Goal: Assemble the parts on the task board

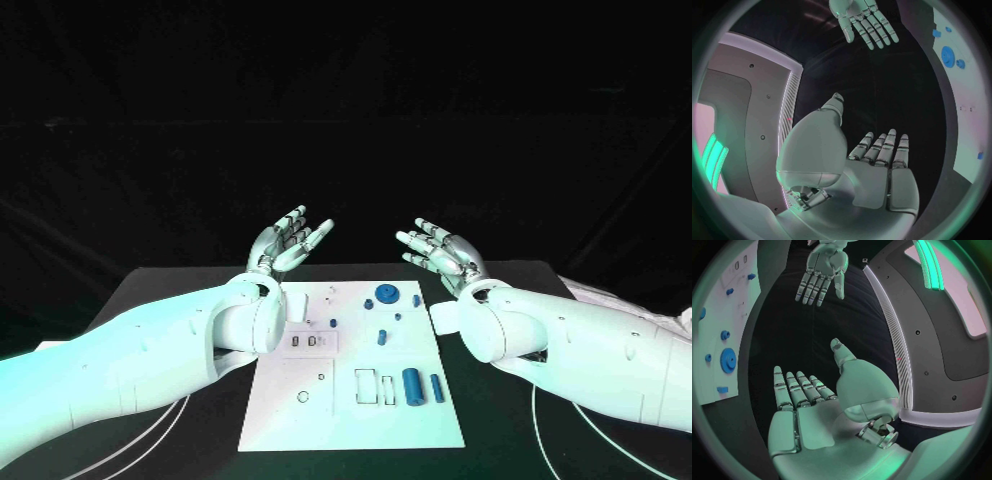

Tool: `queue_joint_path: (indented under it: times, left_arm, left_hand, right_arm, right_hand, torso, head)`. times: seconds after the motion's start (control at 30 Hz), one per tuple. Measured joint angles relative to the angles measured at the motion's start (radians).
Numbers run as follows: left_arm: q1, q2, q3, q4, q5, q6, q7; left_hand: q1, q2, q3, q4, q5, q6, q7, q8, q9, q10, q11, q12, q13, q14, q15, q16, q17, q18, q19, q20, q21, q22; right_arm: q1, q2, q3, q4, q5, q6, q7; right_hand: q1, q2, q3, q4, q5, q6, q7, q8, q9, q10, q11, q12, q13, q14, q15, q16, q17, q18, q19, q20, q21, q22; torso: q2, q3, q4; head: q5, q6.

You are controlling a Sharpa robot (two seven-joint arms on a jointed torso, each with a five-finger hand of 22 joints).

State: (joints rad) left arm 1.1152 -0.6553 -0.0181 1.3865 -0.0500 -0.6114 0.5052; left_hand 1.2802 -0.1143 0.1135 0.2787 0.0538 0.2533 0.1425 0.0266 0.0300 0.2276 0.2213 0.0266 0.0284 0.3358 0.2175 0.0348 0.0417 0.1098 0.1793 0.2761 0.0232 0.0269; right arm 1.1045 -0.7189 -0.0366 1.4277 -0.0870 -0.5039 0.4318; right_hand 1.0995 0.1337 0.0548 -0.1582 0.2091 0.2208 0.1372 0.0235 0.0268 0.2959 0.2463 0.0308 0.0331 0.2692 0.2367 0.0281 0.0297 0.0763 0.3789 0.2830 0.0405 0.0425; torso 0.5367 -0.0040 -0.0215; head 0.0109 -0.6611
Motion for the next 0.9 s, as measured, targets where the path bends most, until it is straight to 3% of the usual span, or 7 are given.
queue_joint_path:
  times: [0.2,0.27,0.33,0.4,0.43,0.57,0.9]
  left_arm:
    - [0.0,0.0,0.0,-0.002,-0.014,0.026,0.001]
    - [0.0,0.0,0.0,-0.002,-0.018,0.031,0.001]
    - [0.0,0.0,0.0,-0.002,-0.02,0.035,0.001]
    - [0.0,-0.002,0.0,-0.001,-0.022,0.039,0.002]
    - [0.001,-0.015,0.0,0.011,-0.023,0.045,0.003]
    - [0.001,-0.068,0.0,0.019,-0.029,0.06,0.01]
    - [0.006,-0.133,0.006,0.109,-0.035,0.079,0.009]
  left_hand:
    - [0.054,0.025,0.014,0.008,0.0,0.09,0.003,0.016,0.01,0.122,0.033,0.016,0.011,0.169,0.019,0.038,0.022,0.015,0.097,0.017,0.033,0.017]
    - [0.062,0.033,0.015,0.007,0.0,0.141,0.006,0.026,0.015,0.195,0.041,0.028,0.017,0.278,0.022,0.063,0.034,0.015,0.18,0.017,0.059,0.03]
    - [0.071,0.042,0.015,-0.003,0.0,0.228,0.013,0.043,0.022,0.314,0.036,0.045,0.025,0.406,0.01,0.099,0.048,0.015,0.366,0.016,0.118,0.059]
    - [0.07,0.058,0.009,-0.012,0.0,0.322,0.02,0.06,0.03,0.462,0.023,0.07,0.034,0.486,-0.01,0.125,0.056,0.04,0.491,0.013,0.164,0.078]
    - [0.069,0.062,0.008,-0.02,0.0,0.377,0.027,0.07,0.035,0.535,0.015,0.084,0.039,0.523,-0.021,0.137,0.059,0.054,0.533,0.012,0.181,0.084]
    - [0.069,0.075,-0.007,-0.041,0.0,0.552,0.055,0.098,0.043,0.656,-0.007,0.099,0.04,0.627,-0.051,0.159,0.073,0.055,0.644,0.0,0.223,0.094]
    - [0.09,0.104,-0.016,-0.099,0.0,0.65,0.087,0.115,0.043,0.764,-0.046,0.113,0.042,0.768,-0.096,0.18,0.131,0.054,0.773,-0.042,0.251,0.096]
  right_arm:
    - [0.016,0.018,-0.009,-0.041,-0.058,0.143,-0.041]
    - [0.019,0.023,-0.012,-0.051,-0.076,0.188,-0.054]
    - [0.022,0.025,-0.013,-0.058,-0.089,0.22,-0.064]
    - [0.024,0.026,-0.014,-0.063,-0.104,0.247,-0.072]
    - [0.027,0.023,-0.015,-0.069,-0.136,0.246,-0.072]
    - [0.043,-0.006,-0.01,-0.103,-0.28,0.22,-0.066]
    - [0.061,-0.004,-0.004,-0.1,-0.523,0.17,-0.067]
  right_hand:
    - [0.064,0.01,0.022,-0.041,0.0,0.129,0.008,0.022,0.013,0.177,0.003,0.028,0.013,0.182,-0.003,0.031,0.015,0.024,0.146,0.004,0.034,0.016]
    - [0.082,0.012,0.031,-0.056,0.0,0.204,0.013,0.035,0.02,0.27,-0.003,0.045,0.019,0.277,-0.012,0.049,0.021,0.046,0.206,0.005,0.049,0.022]
    - [0.099,0.013,0.046,-0.074,0.0,0.308,0.021,0.05,0.027,0.377,-0.014,0.062,0.023,0.388,-0.026,0.068,0.026,0.058,0.276,0.004,0.069,0.028]
    - [0.107,0.013,0.057,-0.088,0.0,0.388,0.031,0.058,0.031,0.45,-0.024,0.073,0.024,0.465,-0.037,0.08,0.028,0.071,0.325,0.003,0.083,0.031]
    - [0.114,0.013,0.063,-0.093,0.0,0.426,0.037,0.061,0.033,0.484,-0.029,0.074,0.025,0.501,-0.043,0.084,0.029,0.071,0.348,0.001,0.089,0.033]
    - [0.121,0.007,0.084,-0.114,0.0,0.543,0.056,0.061,0.035,0.583,-0.043,0.074,0.025,0.61,-0.062,0.087,0.031,0.086,0.419,-0.006,0.11,0.033]
    - [0.136,-0.012,0.156,-0.127,0.003,0.684,0.089,0.055,0.037,0.716,-0.067,0.062,0.027,0.77,-0.096,0.087,0.035,0.098,0.526,-0.032,0.138,0.033]
  torso:
    - [0.0,0.0001,-0.0005]
    - [0.0,0.0,-0.0006]
    - [0.0,-0.0001,-0.0006]
    - [0.0,-0.0002,-0.0005]
    - [0.002,-0.0009,0.0004]
    - [0.013,-0.0044,0.008]
    - [0.048,-0.0105,0.0177]
  head:
    - [0.0,0.0]
    - [0.0,0.0]
    - [0.0,0.0]
    - [0.0,0.0]
    - [-0.001,0.0]
    - [-0.012,0.001]
    - [-0.024,0.013]
